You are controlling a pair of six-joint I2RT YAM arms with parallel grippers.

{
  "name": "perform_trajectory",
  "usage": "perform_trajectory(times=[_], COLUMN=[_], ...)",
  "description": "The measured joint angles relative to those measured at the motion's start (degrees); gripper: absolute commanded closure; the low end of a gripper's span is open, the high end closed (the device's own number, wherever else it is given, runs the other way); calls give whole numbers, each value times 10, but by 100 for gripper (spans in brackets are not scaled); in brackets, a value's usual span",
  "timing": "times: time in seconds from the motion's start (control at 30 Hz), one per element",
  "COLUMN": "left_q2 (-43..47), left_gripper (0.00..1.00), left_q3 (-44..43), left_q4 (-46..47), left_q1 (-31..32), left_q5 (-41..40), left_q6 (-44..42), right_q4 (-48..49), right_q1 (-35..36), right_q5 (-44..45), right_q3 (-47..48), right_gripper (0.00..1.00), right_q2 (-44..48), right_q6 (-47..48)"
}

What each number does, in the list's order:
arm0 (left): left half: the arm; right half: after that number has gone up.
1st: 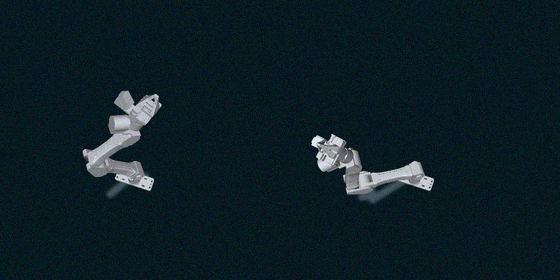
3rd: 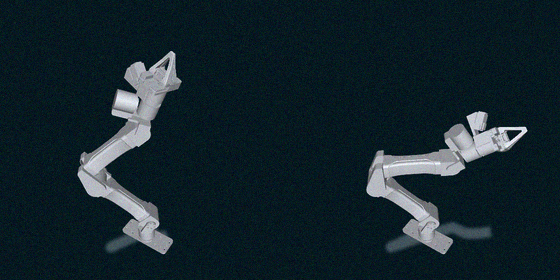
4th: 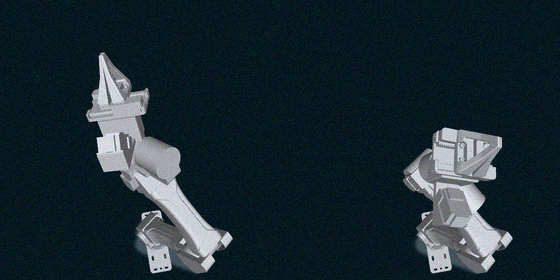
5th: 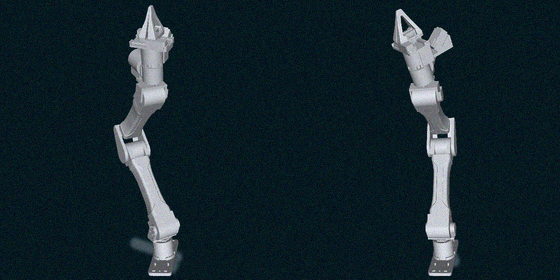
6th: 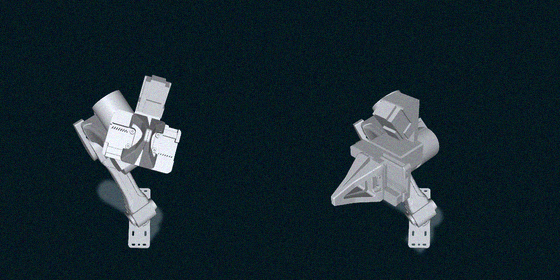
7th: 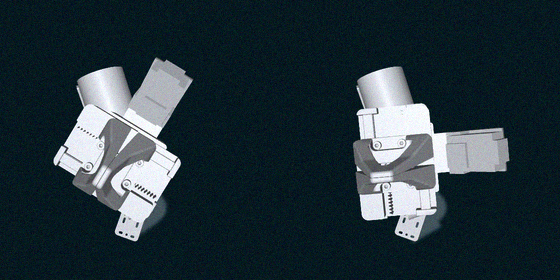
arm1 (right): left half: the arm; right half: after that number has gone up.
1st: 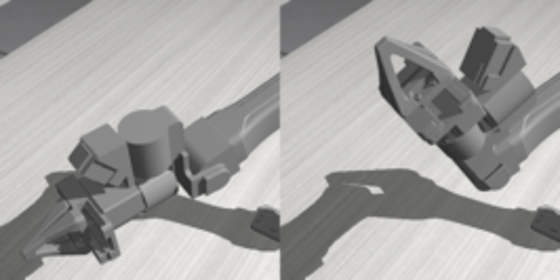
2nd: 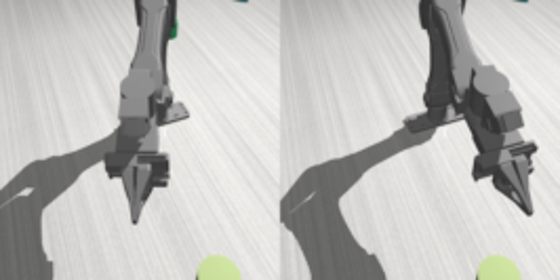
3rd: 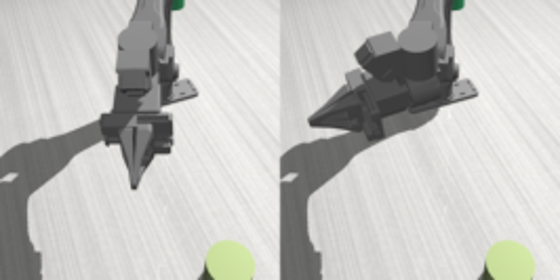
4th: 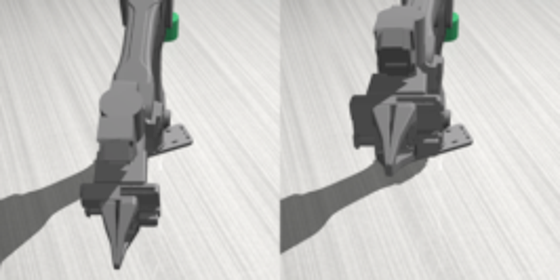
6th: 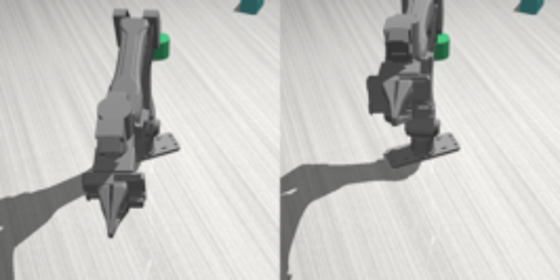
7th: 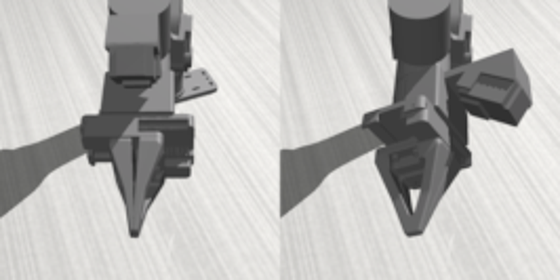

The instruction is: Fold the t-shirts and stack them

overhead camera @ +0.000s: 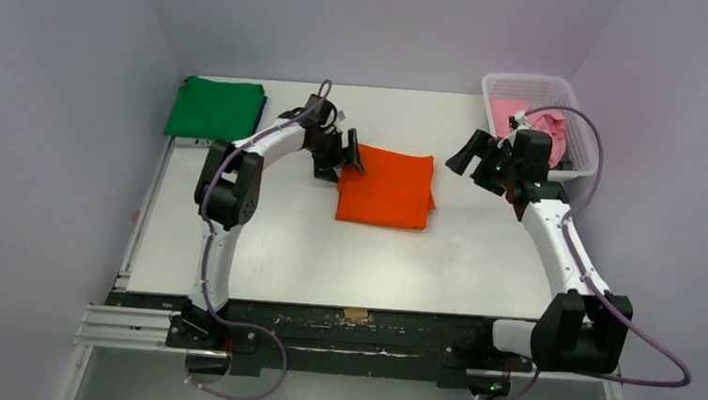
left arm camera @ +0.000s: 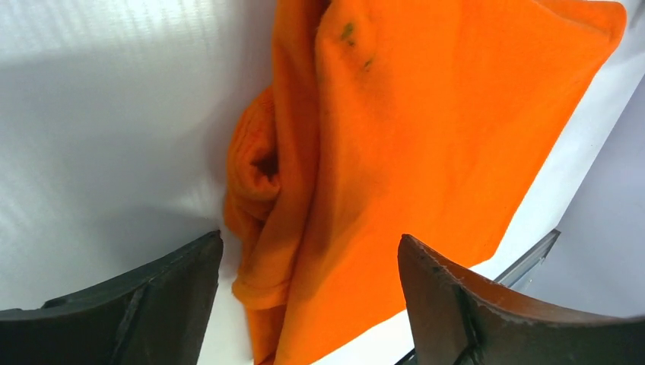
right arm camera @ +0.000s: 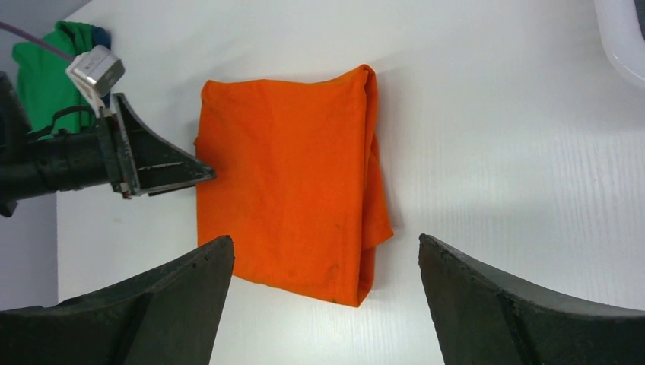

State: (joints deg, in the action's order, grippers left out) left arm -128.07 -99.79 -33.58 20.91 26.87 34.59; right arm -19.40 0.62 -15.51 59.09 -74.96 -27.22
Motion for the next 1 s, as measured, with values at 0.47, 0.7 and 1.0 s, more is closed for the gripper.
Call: perform_trajectory(times=[0.47, 0.7, 1.0], left_q2=[-38, -80, -69], left_gripper=[85, 100, 100], left_q3=[-57, -162, -180], left_q4=[-26, -110, -189], left_q1=[86, 132, 140], left_q5=[-100, -212, -394], left_q6=[53, 52, -22], right_q4=[-20, -29, -29], right_q1=[0, 0, 0], right_q5=[-22, -40, -40], right_q3=[-14, -16, -23], right_gripper=[10, 9, 10], right_q2=[82, 116, 137], right_q6=[3, 3, 5])
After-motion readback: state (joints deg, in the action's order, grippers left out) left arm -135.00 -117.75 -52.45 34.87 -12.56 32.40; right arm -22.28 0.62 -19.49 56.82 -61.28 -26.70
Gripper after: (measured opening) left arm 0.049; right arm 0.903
